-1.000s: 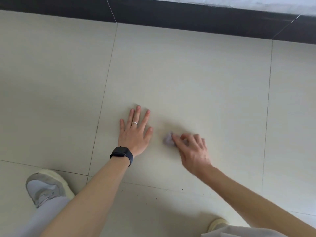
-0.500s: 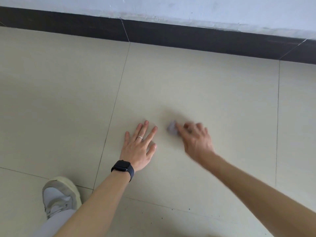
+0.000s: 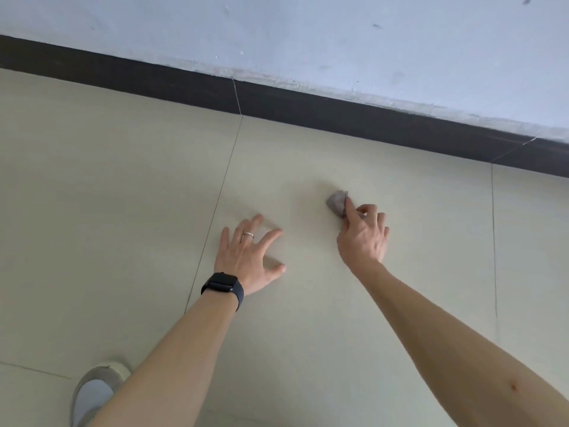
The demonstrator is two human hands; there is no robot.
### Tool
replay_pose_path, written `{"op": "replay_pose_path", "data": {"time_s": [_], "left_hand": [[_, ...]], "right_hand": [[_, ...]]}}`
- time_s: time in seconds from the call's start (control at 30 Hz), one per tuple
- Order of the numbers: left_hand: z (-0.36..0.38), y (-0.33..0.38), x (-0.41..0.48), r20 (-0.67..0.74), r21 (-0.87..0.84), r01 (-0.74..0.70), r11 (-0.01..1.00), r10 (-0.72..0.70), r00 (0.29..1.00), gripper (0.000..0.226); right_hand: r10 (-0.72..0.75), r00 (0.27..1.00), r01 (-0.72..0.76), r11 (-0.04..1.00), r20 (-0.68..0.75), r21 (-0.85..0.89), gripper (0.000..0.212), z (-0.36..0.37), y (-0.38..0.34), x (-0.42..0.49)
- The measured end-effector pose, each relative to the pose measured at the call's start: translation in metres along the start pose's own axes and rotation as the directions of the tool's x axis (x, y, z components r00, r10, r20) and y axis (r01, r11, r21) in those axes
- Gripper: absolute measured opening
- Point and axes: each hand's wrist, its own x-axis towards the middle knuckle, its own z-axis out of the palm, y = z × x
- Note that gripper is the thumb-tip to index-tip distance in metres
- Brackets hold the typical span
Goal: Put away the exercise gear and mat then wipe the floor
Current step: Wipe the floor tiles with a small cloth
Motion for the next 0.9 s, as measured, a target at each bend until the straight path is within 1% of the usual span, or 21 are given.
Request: {"op": "replay_pose_path", "data": {"time_s": [0.03,0.1,0.13,0.2,0.23,0.27,0.3,0.33,0.37,0.4,0.43,0.47,0.5,0.53,0.57,0.6,0.67,0.7,0.77,0.83,0.9], "left_hand": [[-0.002,-0.005,0.006,0.04,-0.006,-0.001,1.0,0.001,0.999,0.079],[-0.007,-0.019,0.014,0.082,-0.016,-0.046,0.999,0.047,0.996,0.086],[-0.01,-0.027,0.017,0.067,-0.014,-0.094,0.995,0.095,0.993,0.085],[-0.018,-0.045,0.029,0.028,0.064,-0.232,0.971,0.231,0.973,0.081],[-0.023,-0.055,0.037,0.033,0.13,-0.296,0.946,0.294,0.955,0.079],[-0.029,-0.065,0.048,0.05,0.192,-0.334,0.923,0.331,0.942,0.078],[-0.034,-0.075,0.06,0.058,0.238,-0.338,0.911,0.334,0.941,0.078],[-0.041,-0.085,0.073,0.042,0.267,-0.309,0.913,0.31,0.95,0.078],[-0.047,-0.095,0.088,0.004,0.275,-0.255,0.927,0.264,0.965,0.077],[-0.054,-0.104,0.102,-0.034,0.259,-0.185,0.948,0.2,0.979,0.076],[-0.06,-0.113,0.116,-0.047,0.231,-0.119,0.965,0.134,0.99,0.075],[-0.063,-0.121,0.128,-0.031,0.208,-0.074,0.975,0.083,0.996,0.075],[-0.062,-0.126,0.138,-0.006,0.193,-0.053,0.98,0.055,0.998,0.076],[-0.06,-0.129,0.144,0.007,0.176,-0.047,0.983,0.047,0.999,0.077],[-0.056,-0.131,0.147,-0.014,0.147,-0.049,0.988,0.051,0.999,0.077],[-0.053,-0.131,0.148,-0.061,0.111,-0.05,0.993,0.057,0.997,0.076],[-0.046,-0.133,0.147,-0.135,0.069,-0.044,0.997,0.053,0.989,0.074],[-0.044,-0.134,0.148,-0.144,0.06,-0.047,0.997,0.055,0.988,0.072],[-0.045,-0.136,0.149,-0.135,0.052,-0.055,0.997,0.062,0.989,0.071],[-0.044,-0.137,0.151,-0.126,0.063,-0.064,0.996,0.071,0.99,0.07],[-0.042,-0.138,0.153,-0.114,0.082,-0.064,0.995,0.073,0.991,0.07]], "right_hand": [[-0.006,0.999,0.007,1.0,-0.033,0.027,0.053,0.005,-0.01,-0.015],[-0.194,0.981,0.195,0.98,-0.029,0.048,0.052,0.016,-0.023,-0.056],[-0.324,0.946,0.323,0.946,0.006,0.033,0.051,0.019,-0.026,-0.077],[-0.571,0.82,0.571,0.821,0.026,0.015,0.048,0.021,-0.017,-0.094],[-0.65,0.76,0.65,0.76,0.02,0.013,0.045,0.017,-0.009,-0.082],[-0.68,0.733,0.68,0.733,0.009,-0.015,0.043,0.014,-0.002,-0.065],[-0.652,0.758,0.65,0.757,-0.016,-0.062,0.041,0.013,0.006,-0.046],[-0.545,0.836,0.537,0.837,-0.064,-0.103,0.041,0.01,0.013,-0.025],[-0.353,0.926,0.339,0.933,-0.13,-0.121,0.041,0.007,0.018,-0.003],[-0.099,0.978,0.083,0.992,-0.186,-0.092,0.041,0.004,0.022,0.017],[0.157,0.962,-0.165,0.986,-0.225,-0.018,0.041,0.004,0.023,0.032],[0.368,0.901,-0.363,0.93,-0.231,0.063,0.042,0.005,0.018,0.04],[0.484,0.846,-0.472,0.875,-0.222,0.111,0.043,0.008,0.009,0.043],[0.512,0.831,-0.497,0.859,-0.217,0.125,0.045,0.012,-0.005,0.041],[0.467,0.854,-0.453,0.884,-0.228,0.114,0.046,0.019,-0.02,0.036],[0.35,0.906,-0.338,0.937,-0.238,0.089,0.046,0.026,-0.037,0.027],[0.012,0.984,-0.012,1.0,-0.178,-0.001,0.048,0.04,-0.067,0.002],[-0.148,0.979,0.145,0.989,-0.14,-0.035,0.049,0.044,-0.074,-0.006],[-0.341,0.934,0.336,0.94,-0.104,-0.056,0.049,0.041,-0.066,0.0],[-0.321,0.939,0.308,0.944,-0.125,-0.115,0.046,0.034,-0.046,0.021],[-0.093,0.978,0.07,0.989,-0.185,-0.131,0.044,0.026,-0.022,0.052]]}}
